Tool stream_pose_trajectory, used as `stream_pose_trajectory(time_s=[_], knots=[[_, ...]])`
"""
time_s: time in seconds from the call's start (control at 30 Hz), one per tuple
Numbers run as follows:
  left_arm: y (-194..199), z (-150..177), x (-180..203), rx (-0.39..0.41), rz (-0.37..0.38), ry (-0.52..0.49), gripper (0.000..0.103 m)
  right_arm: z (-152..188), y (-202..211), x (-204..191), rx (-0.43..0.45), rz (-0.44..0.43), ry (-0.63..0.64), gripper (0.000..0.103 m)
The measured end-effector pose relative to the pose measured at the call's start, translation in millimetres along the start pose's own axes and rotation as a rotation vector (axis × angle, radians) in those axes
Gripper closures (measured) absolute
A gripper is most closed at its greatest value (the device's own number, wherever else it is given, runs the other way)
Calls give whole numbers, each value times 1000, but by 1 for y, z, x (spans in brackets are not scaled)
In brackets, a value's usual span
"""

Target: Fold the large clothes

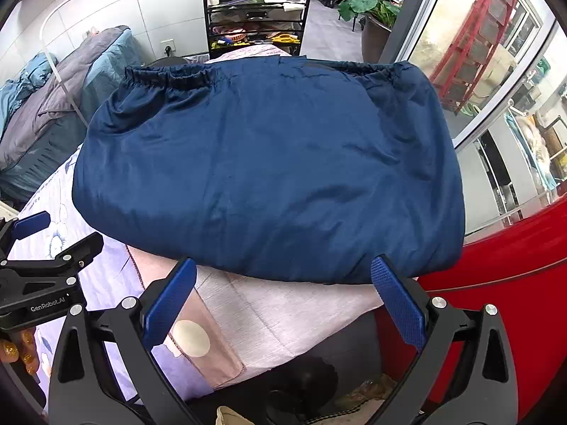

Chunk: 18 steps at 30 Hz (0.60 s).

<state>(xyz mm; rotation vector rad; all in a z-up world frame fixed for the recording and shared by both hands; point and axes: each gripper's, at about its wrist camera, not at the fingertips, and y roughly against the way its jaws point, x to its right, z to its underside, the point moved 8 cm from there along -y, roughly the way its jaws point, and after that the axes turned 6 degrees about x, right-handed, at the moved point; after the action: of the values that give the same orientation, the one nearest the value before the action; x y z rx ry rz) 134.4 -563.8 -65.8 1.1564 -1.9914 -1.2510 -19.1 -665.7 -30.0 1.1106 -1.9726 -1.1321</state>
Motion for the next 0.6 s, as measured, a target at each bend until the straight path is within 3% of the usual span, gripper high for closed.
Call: stream_pose_trajectory(time_s=[0.6], knots=[[-1,1,-4,-6,5,2,6,-1,0,-1,-5,6,11,6]])
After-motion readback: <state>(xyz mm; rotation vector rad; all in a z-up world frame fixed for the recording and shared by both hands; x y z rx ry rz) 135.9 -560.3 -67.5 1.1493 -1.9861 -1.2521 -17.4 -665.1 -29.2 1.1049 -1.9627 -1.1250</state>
